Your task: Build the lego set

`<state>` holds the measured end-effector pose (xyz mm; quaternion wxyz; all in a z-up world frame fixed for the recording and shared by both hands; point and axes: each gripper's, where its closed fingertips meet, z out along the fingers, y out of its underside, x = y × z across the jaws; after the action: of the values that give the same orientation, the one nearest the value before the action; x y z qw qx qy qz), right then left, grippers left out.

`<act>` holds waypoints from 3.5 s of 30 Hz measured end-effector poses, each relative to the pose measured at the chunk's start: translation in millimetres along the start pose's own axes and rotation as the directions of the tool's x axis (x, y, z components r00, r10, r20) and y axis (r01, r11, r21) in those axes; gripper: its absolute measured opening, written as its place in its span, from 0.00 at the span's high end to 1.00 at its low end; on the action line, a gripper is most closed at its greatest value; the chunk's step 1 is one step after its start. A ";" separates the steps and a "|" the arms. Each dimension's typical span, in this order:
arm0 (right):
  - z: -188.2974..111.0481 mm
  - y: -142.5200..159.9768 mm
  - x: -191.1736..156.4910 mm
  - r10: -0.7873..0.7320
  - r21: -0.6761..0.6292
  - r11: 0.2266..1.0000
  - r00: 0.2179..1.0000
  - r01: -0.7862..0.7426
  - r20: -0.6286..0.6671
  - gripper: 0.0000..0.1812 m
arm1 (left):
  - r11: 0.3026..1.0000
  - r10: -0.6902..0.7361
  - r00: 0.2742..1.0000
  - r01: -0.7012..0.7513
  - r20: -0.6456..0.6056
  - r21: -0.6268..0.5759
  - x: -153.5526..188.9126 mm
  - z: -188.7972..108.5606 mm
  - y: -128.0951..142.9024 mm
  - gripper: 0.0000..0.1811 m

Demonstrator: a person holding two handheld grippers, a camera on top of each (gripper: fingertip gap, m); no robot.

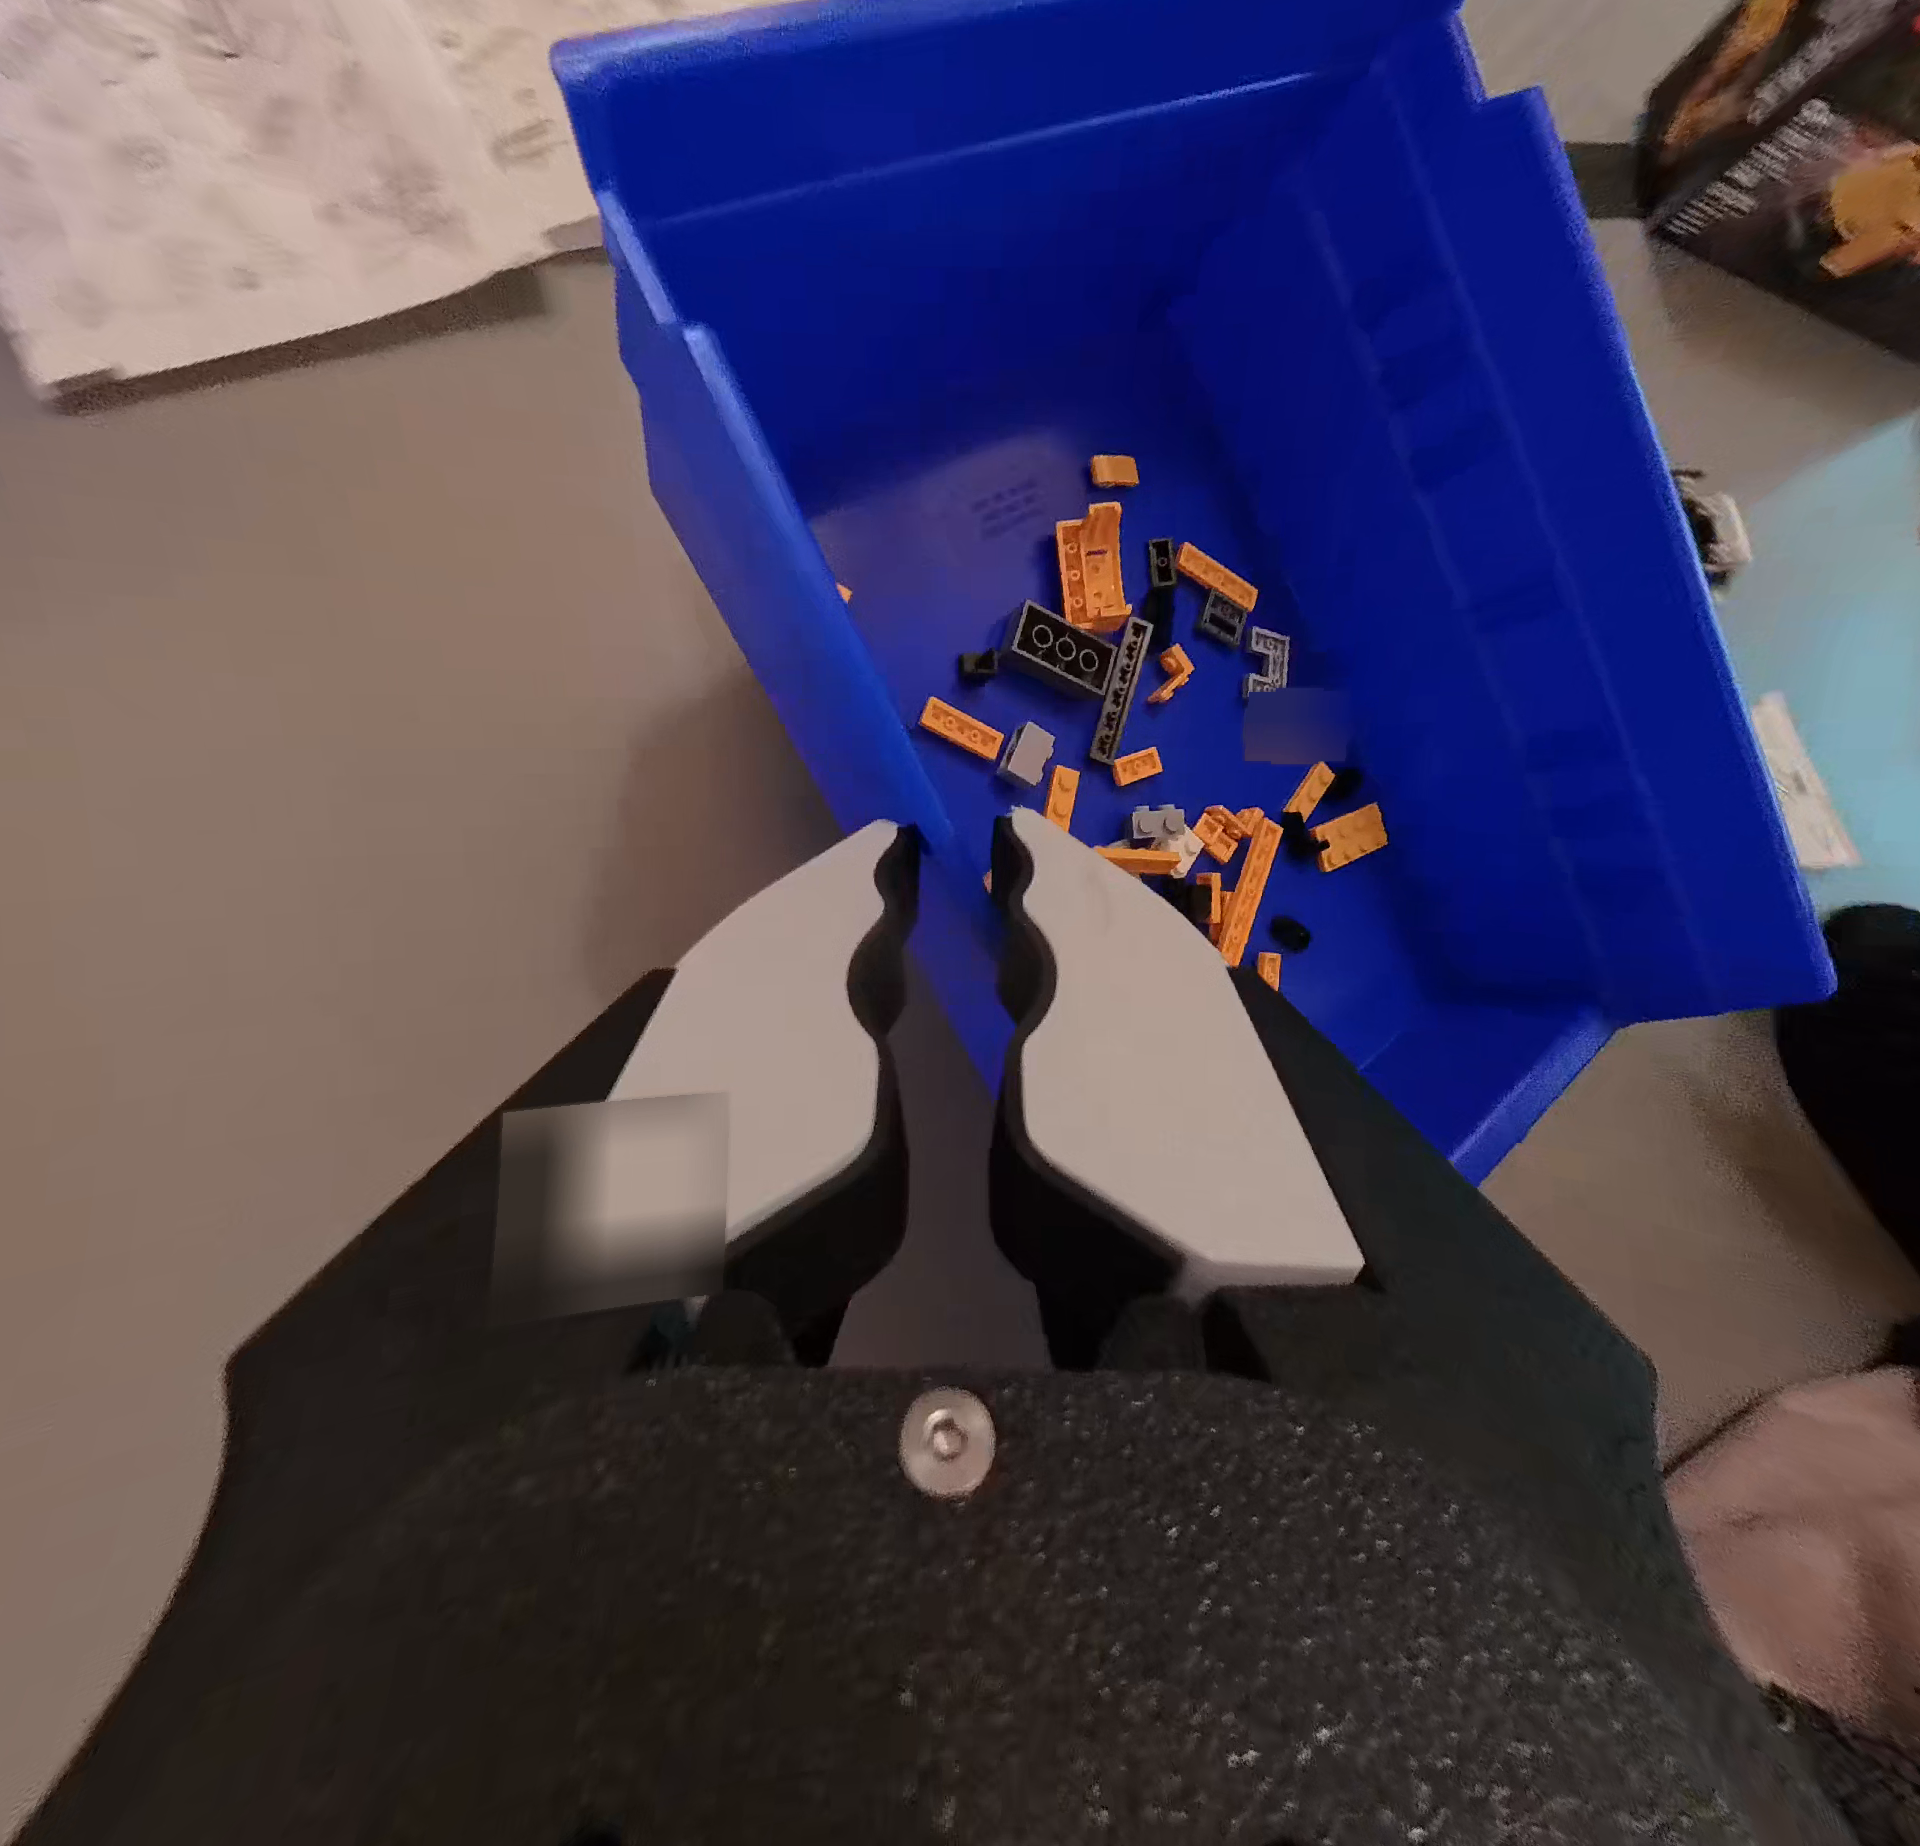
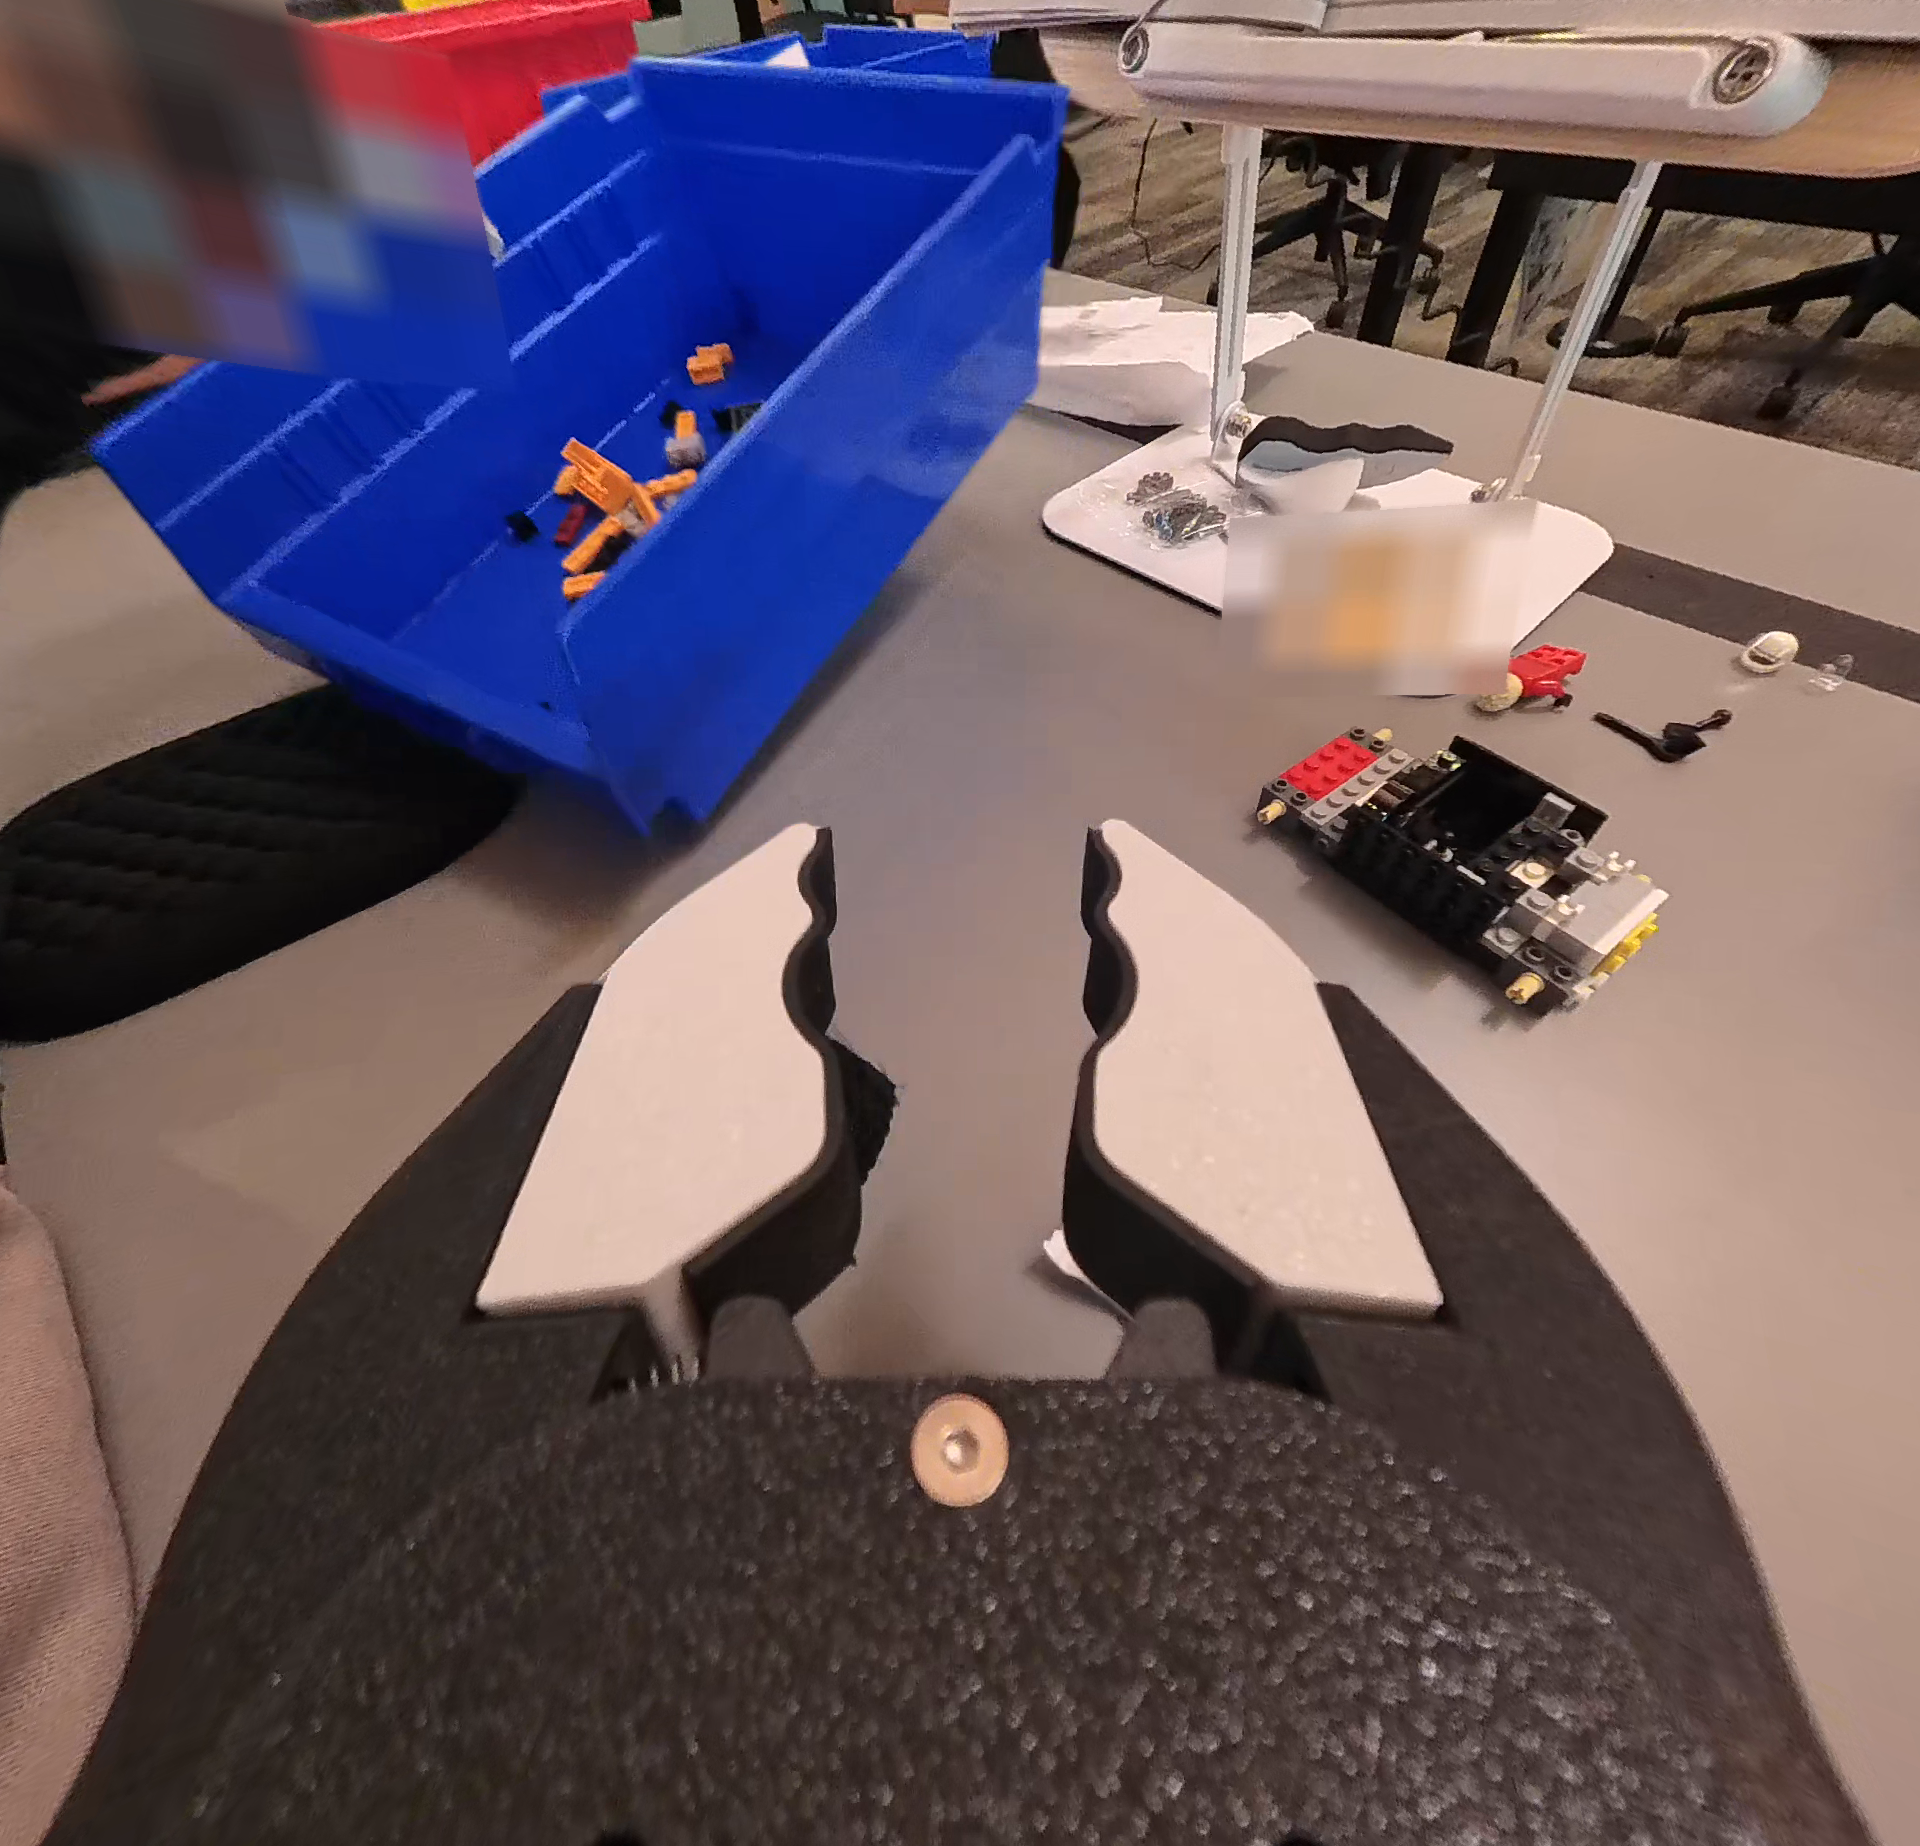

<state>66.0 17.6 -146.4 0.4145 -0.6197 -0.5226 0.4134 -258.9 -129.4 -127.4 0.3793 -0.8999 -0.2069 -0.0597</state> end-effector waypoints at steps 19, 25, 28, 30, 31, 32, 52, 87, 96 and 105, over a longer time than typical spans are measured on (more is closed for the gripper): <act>2.2 4.7 6.2 -0.023 -0.030 0.999 0.999 0.022 -0.049 0.75 | 0.919 -0.383 0.840 0.389 0.386 0.066 -231.9 -81.7 53.2 0.98; 2.7 6.7 7.1 -0.030 -0.042 0.999 0.998 0.028 -0.055 0.75 | 0.829 -0.547 0.708 0.533 0.446 0.170 -286.5 -100.1 62.7 0.98; 2.7 6.9 6.8 -0.033 -0.042 0.999 0.998 0.030 -0.054 0.75 | 0.796 -0.595 0.664 0.563 0.453 0.221 -297.0 -108.1 66.6 0.98; 2.6 7.2 7.1 -0.033 -0.041 0.999 0.998 0.031 -0.055 0.75 | 0.820 -0.567 0.696 0.530 0.440 0.217 -287.7 -109.6 65.9 0.90; 2.7 7.5 7.3 -0.031 -0.041 0.999 0.998 0.029 -0.054 0.75 | 0.831 -0.552 0.717 0.514 0.425 0.213 -280.5 -109.4 65.5 0.84; 3.2 8.0 7.1 -0.030 -0.044 0.999 0.998 0.028 -0.052 0.75 | 0.844 -0.533 0.736 0.495 0.418 0.206 -273.1 -109.9 66.4 0.80; 11.0 9.7 -4.7 -0.056 -0.069 0.996 0.998 0.054 -0.035 0.76 | 0.988 -0.057 0.890 0.115 0.453 -0.101 -135.7 -122.3 143.8 0.90; 0.0 1.3 -14.8 -0.117 0.008 0.993 0.993 0.116 0.032 0.77 | 0.611 0.549 0.831 -0.475 -0.093 -0.633 -32.9 -40.0 111.4 0.86; 2.8 4.7 -18.1 -0.115 -0.001 0.993 0.992 0.115 0.050 0.77 | 0.631 0.587 0.809 -0.491 -0.044 -0.601 -39.7 -12.3 140.6 0.86; 4.1 5.5 -19.4 -0.112 -0.003 0.994 0.992 0.112 0.056 0.77 | 0.708 0.631 0.762 -0.488 0.147 -0.511 -65.0 5.0 140.5 0.82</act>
<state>61.6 -2.0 -151.4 0.4204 -0.5789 -0.5694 0.4050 -259.5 -235.2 -240.6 0.1263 -0.9786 0.0417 0.1569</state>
